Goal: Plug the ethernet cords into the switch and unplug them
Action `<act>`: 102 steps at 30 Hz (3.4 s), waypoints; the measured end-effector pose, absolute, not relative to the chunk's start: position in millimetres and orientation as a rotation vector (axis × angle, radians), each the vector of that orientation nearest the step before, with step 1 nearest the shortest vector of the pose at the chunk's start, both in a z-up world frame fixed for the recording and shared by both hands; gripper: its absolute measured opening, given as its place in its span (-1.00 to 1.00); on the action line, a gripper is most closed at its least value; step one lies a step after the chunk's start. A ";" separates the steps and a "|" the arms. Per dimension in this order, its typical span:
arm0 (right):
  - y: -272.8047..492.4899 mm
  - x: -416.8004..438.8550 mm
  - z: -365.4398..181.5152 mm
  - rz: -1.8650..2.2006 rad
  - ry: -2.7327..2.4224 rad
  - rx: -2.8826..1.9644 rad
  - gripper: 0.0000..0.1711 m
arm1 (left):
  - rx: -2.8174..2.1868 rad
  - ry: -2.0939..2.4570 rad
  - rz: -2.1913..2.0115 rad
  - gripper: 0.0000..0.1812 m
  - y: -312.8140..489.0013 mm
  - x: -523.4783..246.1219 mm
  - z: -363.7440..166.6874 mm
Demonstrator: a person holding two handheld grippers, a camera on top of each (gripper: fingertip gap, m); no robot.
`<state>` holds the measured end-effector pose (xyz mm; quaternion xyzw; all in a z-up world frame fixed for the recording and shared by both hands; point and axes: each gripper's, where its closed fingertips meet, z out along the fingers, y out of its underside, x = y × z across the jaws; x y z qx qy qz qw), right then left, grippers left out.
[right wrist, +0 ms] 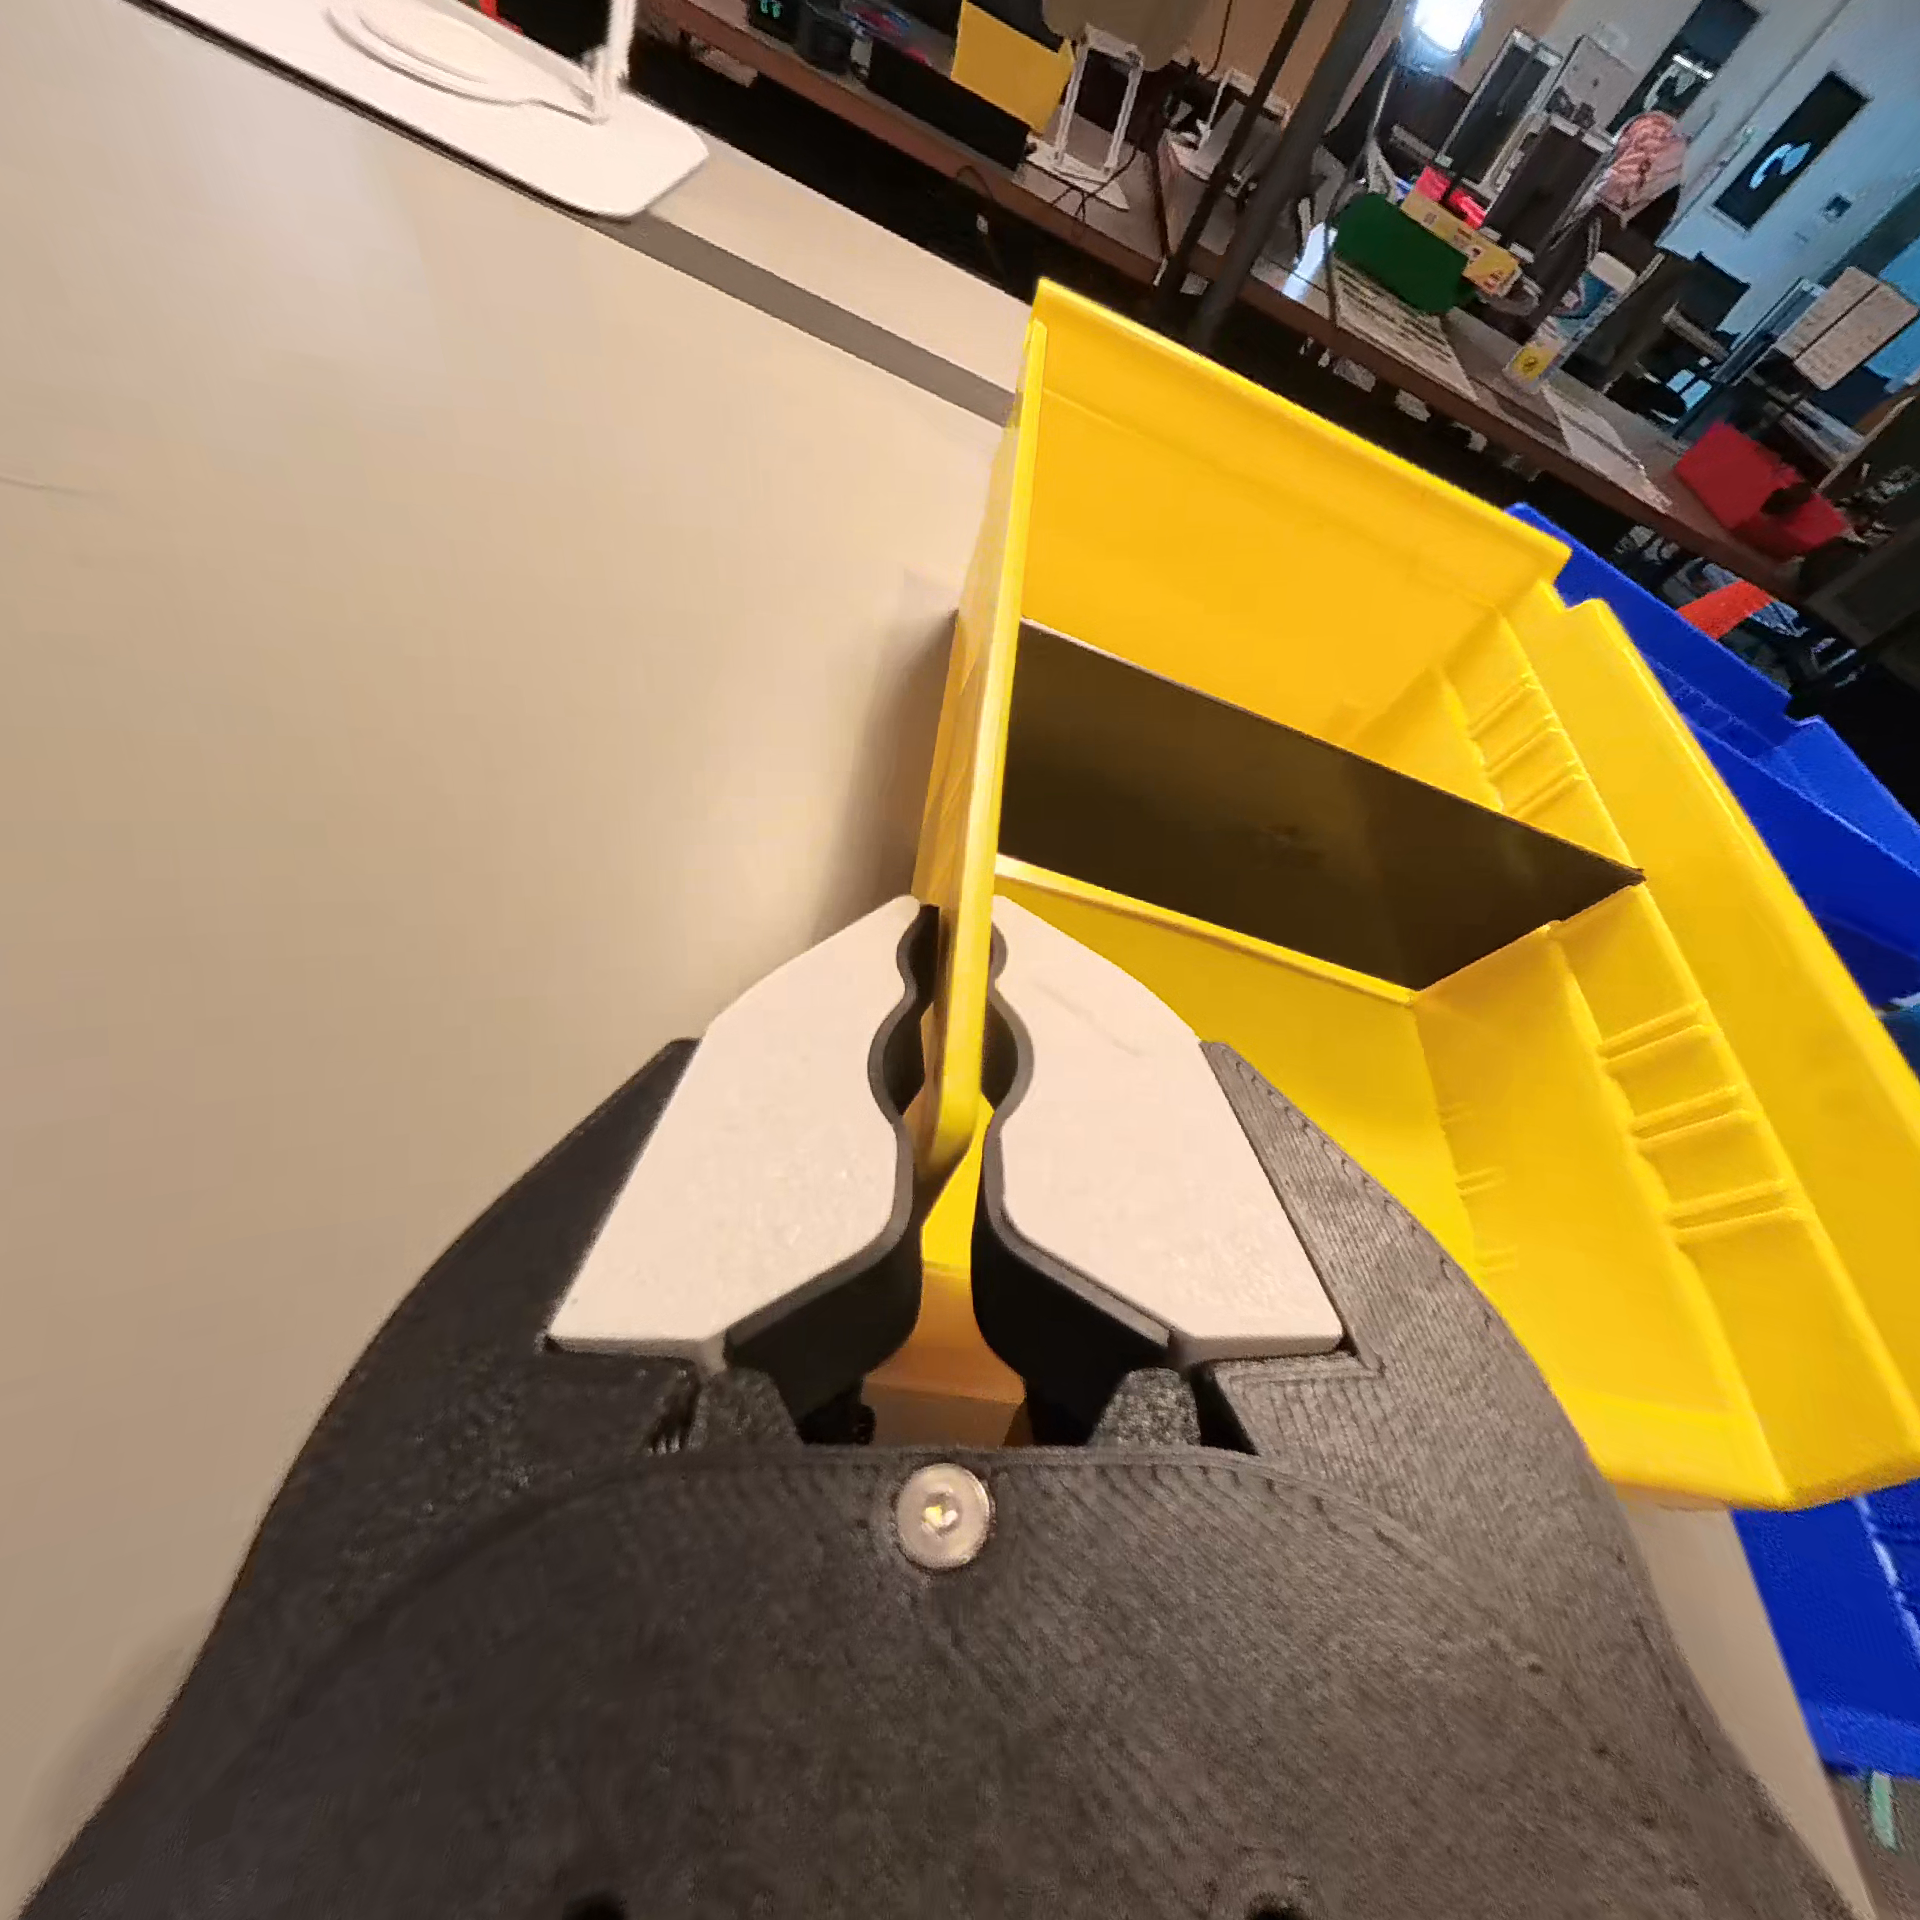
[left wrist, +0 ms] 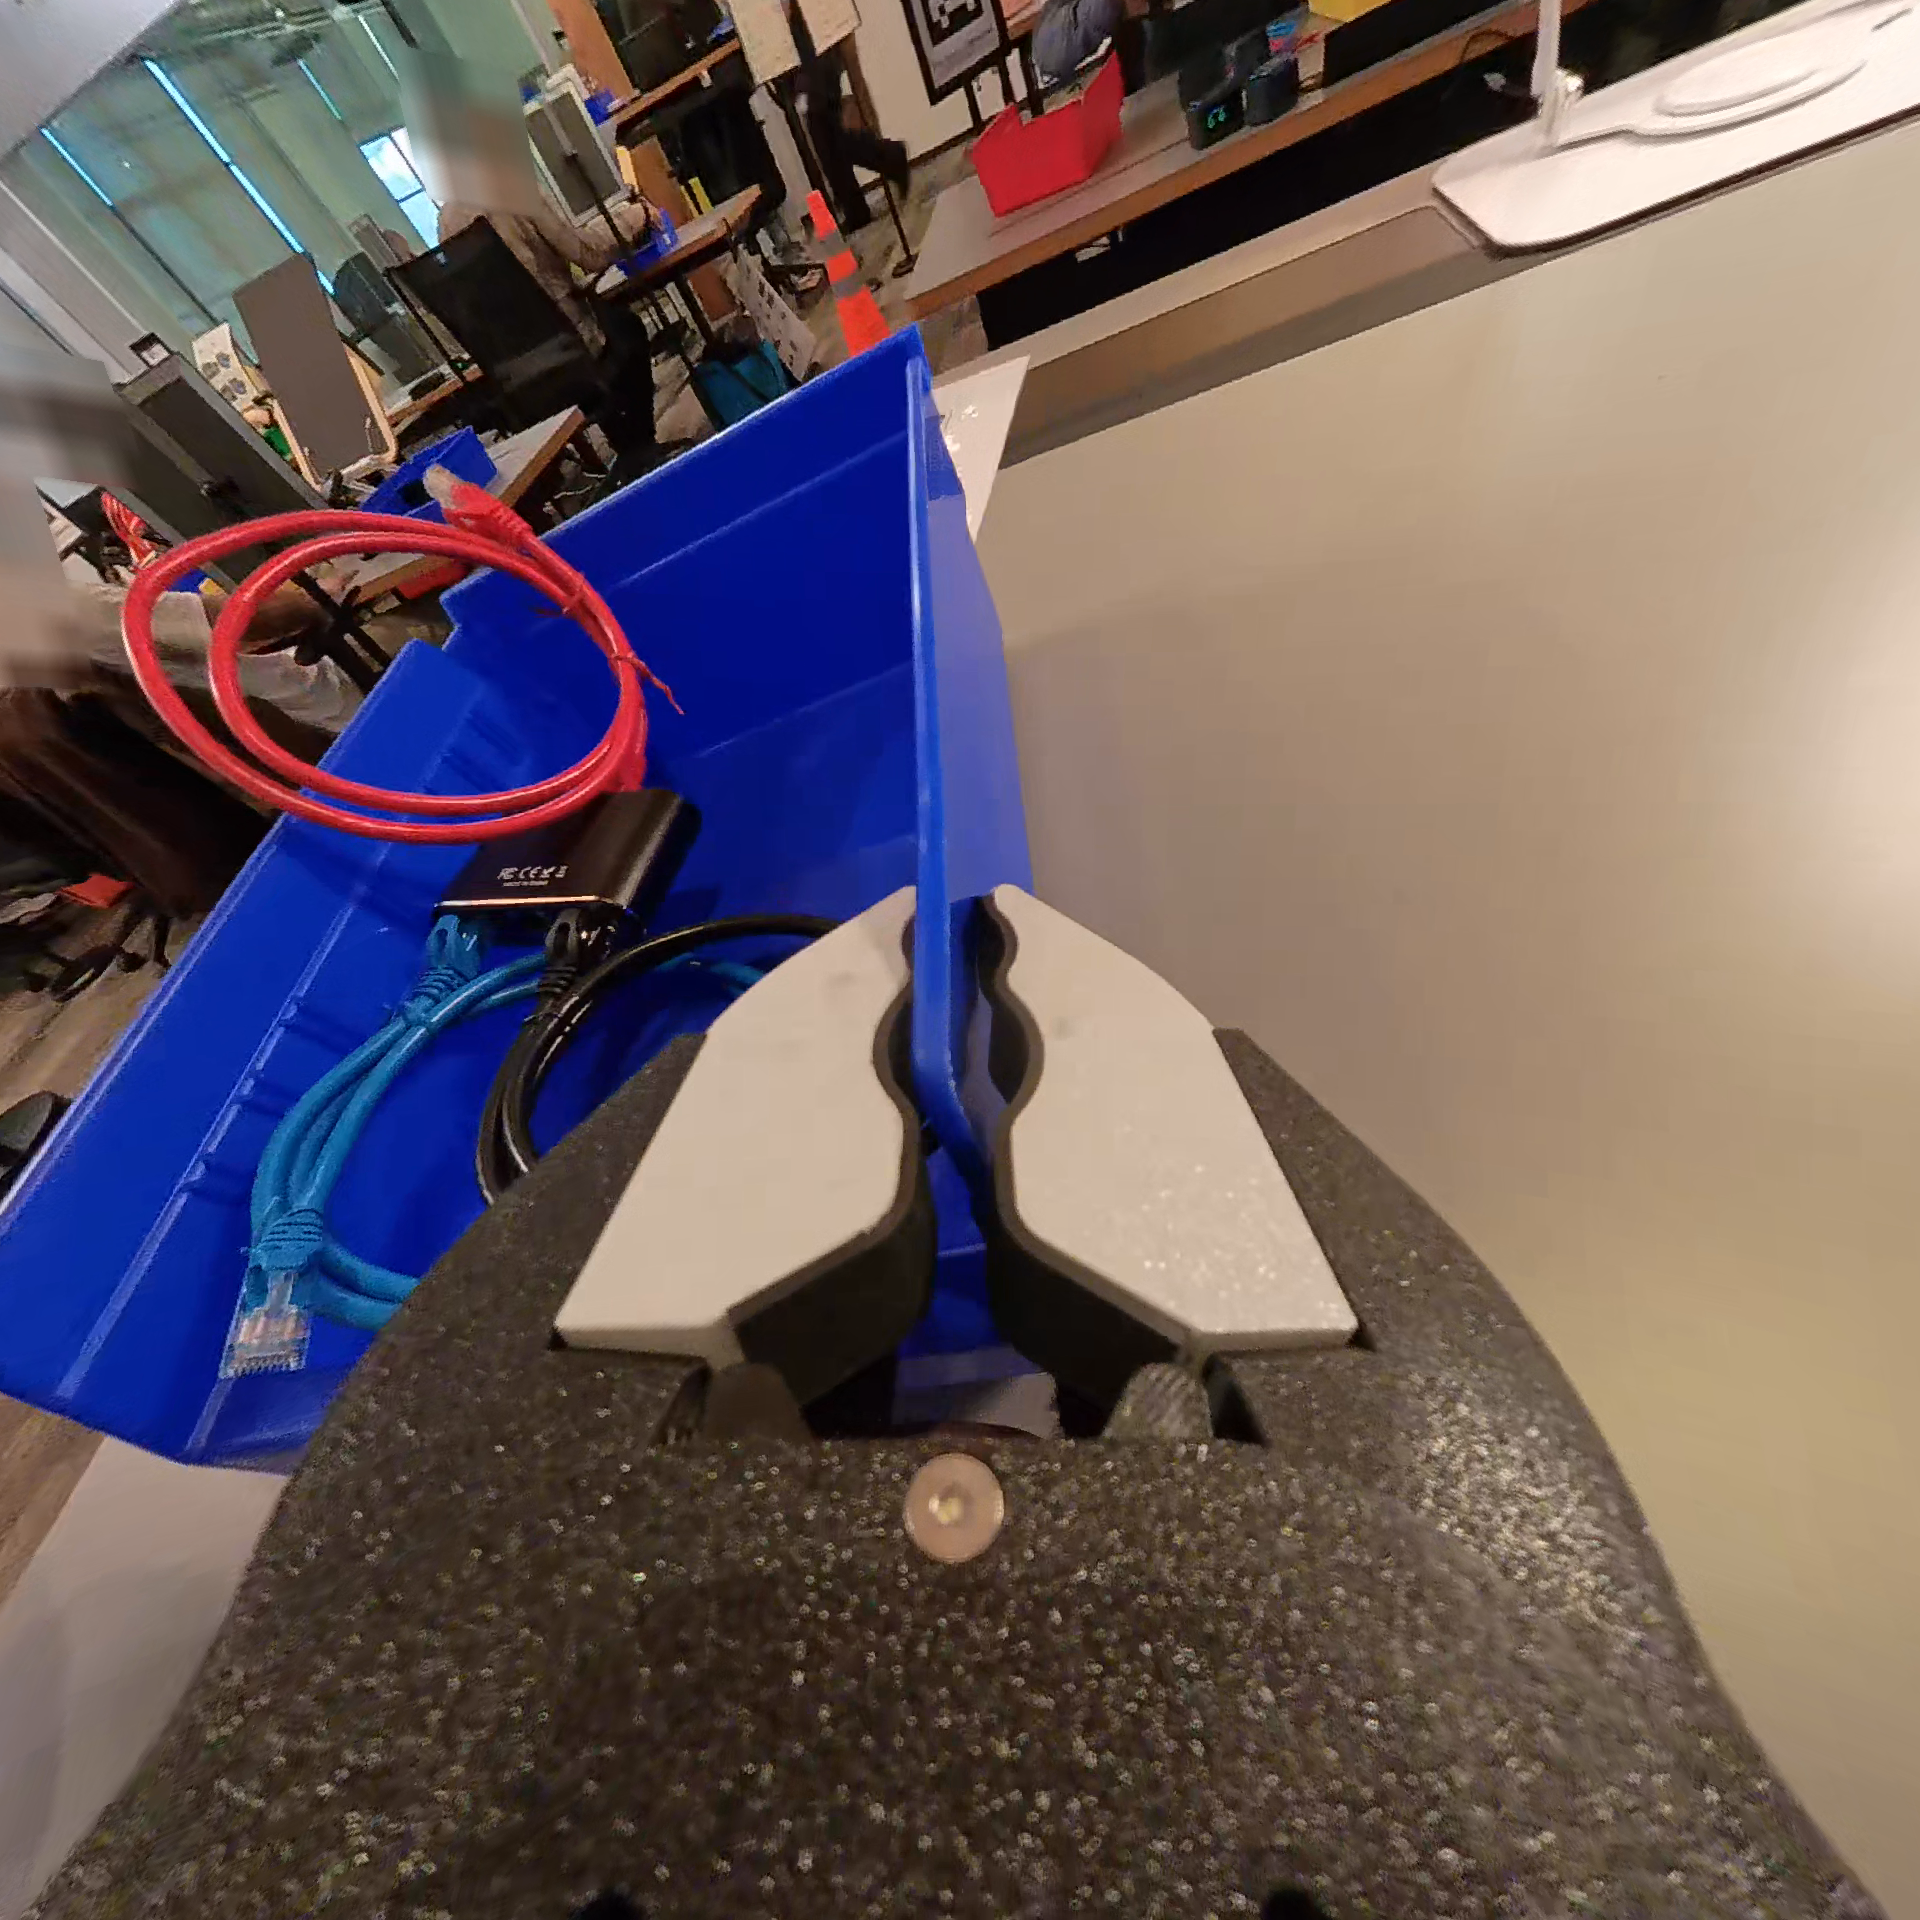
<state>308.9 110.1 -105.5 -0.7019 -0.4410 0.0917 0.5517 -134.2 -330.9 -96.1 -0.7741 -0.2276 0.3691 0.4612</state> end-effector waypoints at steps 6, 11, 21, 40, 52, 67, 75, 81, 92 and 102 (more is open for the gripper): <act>141.8 310.4 -106.2 0.296 -1.108 -1.651 -0.95 | -1.915 -0.550 0.899 -0.94 -346.1 -156.9 -97.9; 166.6 300.0 -106.5 0.342 -1.137 -1.647 -0.95 | -1.930 -0.527 0.916 -0.94 -346.3 -166.5 -105.7; 181.3 298.8 -106.5 0.290 -0.966 -1.761 -0.94 | -1.925 -0.521 0.941 -0.94 -346.3 -170.2 -105.6; 187.8 314.3 -106.3 0.250 -0.926 -1.767 -0.95 | -1.924 -0.472 0.925 -0.94 -349.3 -187.1 -105.5; 164.5 300.6 -106.1 0.276 -0.982 -1.727 -0.95 | -1.925 -0.491 0.930 -0.93 -347.7 -186.2 -105.7; 152.4 312.3 -98.7 0.378 -0.915 -1.685 -0.84 | -1.934 -0.459 0.885 -0.93 -353.9 -187.4 -106.1; 156.5 314.1 -99.1 0.372 -0.924 -1.705 -0.97 | -1.945 -0.442 0.854 -0.93 -357.6 -191.5 -106.4; 154.6 311.3 -98.0 0.365 -0.918 -1.700 -0.93 | -1.964 -0.405 0.820 -0.90 -359.1 -190.7 -105.1; 70.9 306.2 -59.9 0.535 -1.088 -1.650 -0.72 | -1.856 -0.230 0.725 -0.66 -377.3 -144.6 -12.6; -5.5 168.7 -123.3 0.945 -1.447 -1.611 -0.71 | -2.339 -0.570 0.764 -0.40 -402.8 -296.1 -76.9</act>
